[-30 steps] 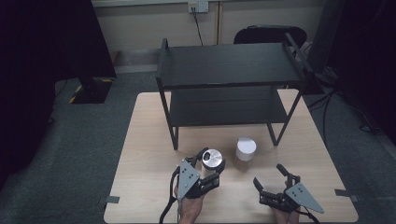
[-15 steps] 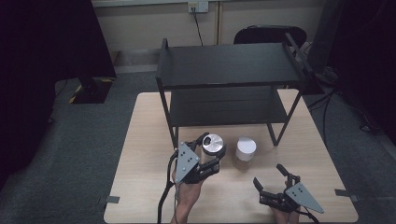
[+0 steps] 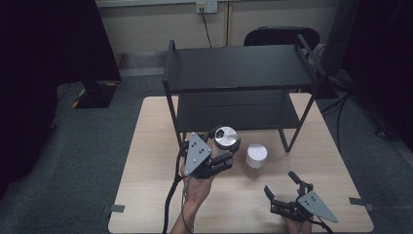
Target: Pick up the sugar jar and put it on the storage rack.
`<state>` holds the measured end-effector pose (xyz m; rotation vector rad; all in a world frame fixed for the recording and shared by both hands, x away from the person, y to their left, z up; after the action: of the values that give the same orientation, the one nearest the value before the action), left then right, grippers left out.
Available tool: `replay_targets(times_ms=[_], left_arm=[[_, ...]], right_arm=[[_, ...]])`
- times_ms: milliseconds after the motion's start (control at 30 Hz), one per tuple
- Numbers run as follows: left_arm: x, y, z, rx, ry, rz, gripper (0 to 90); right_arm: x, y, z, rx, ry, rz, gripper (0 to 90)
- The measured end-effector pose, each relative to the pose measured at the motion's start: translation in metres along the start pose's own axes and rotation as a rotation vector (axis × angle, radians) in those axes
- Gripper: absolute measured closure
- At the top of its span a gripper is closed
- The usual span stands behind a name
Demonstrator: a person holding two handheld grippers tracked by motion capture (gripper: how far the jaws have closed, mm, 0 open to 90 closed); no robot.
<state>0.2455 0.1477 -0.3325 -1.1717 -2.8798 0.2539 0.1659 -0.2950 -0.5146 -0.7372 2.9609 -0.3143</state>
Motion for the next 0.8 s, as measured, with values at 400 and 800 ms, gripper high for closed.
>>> replay_targets(times_ms=[400, 800], left_arm=[[-0.014, 0.018, -0.053, 0.013, -0.032, 0.01, 35.4], [-0.032, 0.03, -0.106, 0.05, -0.046, -0.018, 35.4]], right_arm=[[0.0, 0.0, 0.0, 0.0, 0.0, -0.001, 1.7], [0.0, 0.0, 0.0, -0.002, 0.0, -0.003, 1.7]])
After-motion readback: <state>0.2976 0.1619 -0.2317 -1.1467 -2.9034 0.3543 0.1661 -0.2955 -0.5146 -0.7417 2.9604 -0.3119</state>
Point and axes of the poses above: each handheld gripper's, and its own axes: x roughly backward along the jaws, z roughly out of its underside, y roughly to its left, the point moved 2 cm from there along -x, roughly forward along the jaws, and after that the axes turned 12 degrees about x, right-handed, at the moved point
